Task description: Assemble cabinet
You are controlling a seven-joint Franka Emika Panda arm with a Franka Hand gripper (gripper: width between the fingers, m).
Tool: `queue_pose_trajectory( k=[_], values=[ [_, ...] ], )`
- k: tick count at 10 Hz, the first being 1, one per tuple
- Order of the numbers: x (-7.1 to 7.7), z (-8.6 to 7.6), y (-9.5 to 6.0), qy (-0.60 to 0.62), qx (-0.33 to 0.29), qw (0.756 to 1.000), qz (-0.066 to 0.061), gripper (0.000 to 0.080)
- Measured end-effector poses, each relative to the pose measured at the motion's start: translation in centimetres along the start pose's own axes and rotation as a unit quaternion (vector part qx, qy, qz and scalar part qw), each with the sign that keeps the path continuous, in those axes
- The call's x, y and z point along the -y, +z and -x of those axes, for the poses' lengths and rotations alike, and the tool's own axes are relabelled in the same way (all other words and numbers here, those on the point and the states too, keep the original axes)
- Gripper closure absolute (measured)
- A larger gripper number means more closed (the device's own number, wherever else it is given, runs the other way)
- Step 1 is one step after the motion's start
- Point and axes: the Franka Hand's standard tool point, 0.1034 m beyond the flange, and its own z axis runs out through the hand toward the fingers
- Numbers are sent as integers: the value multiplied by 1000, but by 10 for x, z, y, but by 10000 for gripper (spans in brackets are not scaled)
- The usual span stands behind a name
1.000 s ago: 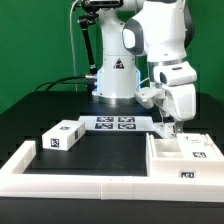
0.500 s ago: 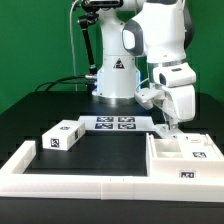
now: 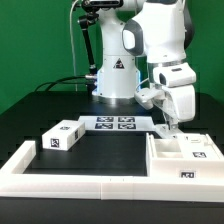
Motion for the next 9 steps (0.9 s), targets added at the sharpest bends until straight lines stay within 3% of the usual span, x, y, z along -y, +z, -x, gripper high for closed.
queue_pose_trajectory(
  k=[2, 6, 9],
  values=[
    [-5, 6, -12, 26, 13, 1000, -2, 732],
    [-8, 38, -43, 58, 51, 997, -20, 732],
    [-10, 44, -51, 82, 56, 995, -14, 732]
  ],
)
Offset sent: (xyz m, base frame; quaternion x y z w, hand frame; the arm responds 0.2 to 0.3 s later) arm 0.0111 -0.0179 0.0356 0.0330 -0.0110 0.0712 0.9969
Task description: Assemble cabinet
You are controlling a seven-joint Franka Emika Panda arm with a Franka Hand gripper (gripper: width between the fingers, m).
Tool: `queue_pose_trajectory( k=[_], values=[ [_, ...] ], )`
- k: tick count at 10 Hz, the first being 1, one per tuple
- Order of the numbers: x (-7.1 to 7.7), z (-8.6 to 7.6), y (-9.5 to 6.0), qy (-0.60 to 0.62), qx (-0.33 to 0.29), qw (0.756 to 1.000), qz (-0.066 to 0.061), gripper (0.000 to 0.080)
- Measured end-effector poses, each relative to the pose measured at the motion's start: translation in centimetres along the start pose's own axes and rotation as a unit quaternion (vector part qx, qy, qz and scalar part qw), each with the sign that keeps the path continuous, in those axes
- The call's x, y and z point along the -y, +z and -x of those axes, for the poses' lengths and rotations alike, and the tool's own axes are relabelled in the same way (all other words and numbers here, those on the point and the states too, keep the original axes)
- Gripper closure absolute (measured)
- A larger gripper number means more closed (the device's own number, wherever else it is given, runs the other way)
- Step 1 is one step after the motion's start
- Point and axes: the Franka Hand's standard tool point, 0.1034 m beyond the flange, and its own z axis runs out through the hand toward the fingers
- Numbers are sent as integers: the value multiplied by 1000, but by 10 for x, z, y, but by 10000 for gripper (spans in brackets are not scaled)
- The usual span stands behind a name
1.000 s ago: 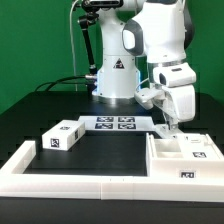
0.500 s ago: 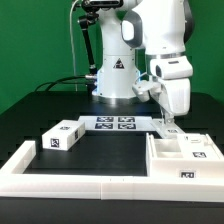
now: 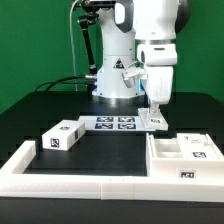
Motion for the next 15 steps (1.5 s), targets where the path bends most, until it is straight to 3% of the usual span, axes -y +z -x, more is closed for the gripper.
queue_pose_trajectory(
  k=[1, 3, 5, 6, 8, 9, 12, 13, 15],
  values=[
    [-1, -2, 0, 0, -4, 1000, 8, 732],
    [0, -1, 1, 1, -4, 1000, 6, 731],
    [-9, -5, 0, 16, -28, 998, 57, 731],
    [-10, -2, 1, 20, -22, 998, 46, 731],
    [-11, -2, 0, 21, -24, 998, 49, 731],
    [-13, -4, 0, 22, -29, 998, 59, 731],
    [-31, 10, -4, 67, 0, 998, 2, 731],
    [-34, 8, -4, 64, -3, 998, 9, 731],
    [-32, 9, -3, 64, -3, 998, 7, 731]
  ],
)
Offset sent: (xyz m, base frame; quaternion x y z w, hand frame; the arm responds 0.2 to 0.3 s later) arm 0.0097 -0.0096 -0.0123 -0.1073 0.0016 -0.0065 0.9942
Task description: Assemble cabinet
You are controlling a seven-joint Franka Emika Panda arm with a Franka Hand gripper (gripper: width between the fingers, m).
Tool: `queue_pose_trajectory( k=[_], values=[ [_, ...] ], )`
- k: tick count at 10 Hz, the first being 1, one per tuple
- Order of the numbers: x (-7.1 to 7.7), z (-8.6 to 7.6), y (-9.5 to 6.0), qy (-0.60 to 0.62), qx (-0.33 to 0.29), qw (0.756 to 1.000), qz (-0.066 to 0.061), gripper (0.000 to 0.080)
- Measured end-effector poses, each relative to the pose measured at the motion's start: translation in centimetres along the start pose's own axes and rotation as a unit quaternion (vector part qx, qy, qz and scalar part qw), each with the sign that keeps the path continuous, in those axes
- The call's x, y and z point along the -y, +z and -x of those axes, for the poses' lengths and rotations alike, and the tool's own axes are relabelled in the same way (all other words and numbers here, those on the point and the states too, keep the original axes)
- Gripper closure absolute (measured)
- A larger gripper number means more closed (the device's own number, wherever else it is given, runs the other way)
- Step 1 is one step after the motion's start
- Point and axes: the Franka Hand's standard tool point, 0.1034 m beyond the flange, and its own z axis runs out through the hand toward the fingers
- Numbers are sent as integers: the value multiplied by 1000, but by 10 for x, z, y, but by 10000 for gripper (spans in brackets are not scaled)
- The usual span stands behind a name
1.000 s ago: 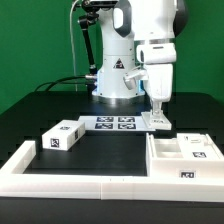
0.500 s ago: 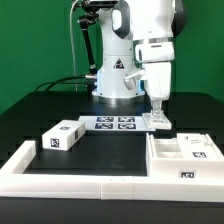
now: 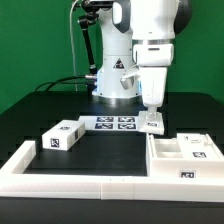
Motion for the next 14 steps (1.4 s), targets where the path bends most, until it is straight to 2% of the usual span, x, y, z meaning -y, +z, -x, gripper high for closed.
queue_pose_trajectory(
  k=[1, 3, 4, 6, 7, 8, 10, 11, 14],
  values=[
    [0, 0, 0, 0, 0, 1000, 0, 731],
    [-6, -3, -3, -13, -5, 1000, 13, 731],
    [-10, -6, -4, -21, -14, 999, 29, 731],
    [-9, -5, -3, -20, -13, 999, 26, 731],
    [-9, -6, -3, -19, -14, 999, 28, 731],
    [-10, -8, -3, -17, -19, 999, 36, 731],
    [-16, -12, -1, -15, -20, 999, 34, 731],
    [-19, -16, -2, -10, -25, 999, 41, 731],
    [-18, -16, 0, -9, -25, 999, 38, 731]
  ],
)
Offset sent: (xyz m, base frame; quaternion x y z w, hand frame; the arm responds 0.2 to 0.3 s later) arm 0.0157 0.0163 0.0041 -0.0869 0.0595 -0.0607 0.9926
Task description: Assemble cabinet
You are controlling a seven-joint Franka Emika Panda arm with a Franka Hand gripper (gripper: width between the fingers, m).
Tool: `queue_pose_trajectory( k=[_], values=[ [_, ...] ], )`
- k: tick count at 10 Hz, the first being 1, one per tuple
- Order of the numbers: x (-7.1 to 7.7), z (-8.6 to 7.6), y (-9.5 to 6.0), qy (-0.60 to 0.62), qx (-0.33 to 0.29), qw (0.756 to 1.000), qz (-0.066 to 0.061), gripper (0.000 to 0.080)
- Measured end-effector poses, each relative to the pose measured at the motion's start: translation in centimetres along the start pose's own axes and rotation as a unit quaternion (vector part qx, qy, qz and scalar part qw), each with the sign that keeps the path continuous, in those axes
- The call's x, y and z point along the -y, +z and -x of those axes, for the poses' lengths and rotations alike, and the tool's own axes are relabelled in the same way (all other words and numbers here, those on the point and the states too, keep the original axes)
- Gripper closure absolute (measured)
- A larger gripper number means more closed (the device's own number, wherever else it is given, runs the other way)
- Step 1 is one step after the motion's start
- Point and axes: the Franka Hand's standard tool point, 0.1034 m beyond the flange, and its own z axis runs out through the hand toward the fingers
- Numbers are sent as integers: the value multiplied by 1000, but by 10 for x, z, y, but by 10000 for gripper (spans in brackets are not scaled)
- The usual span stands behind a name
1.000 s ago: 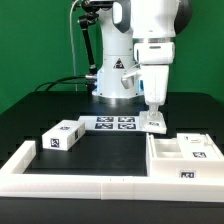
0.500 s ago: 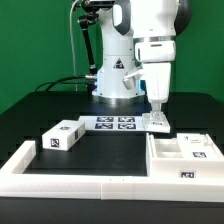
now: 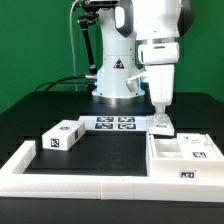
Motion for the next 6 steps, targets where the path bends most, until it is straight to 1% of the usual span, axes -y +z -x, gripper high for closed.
queue_pose_trajectory(
  k=[3, 6],
  values=[
    [0, 0, 2, 0, 0, 1000, -2, 731],
    [4, 0, 7, 2, -2, 1000, -8, 731]
  ],
)
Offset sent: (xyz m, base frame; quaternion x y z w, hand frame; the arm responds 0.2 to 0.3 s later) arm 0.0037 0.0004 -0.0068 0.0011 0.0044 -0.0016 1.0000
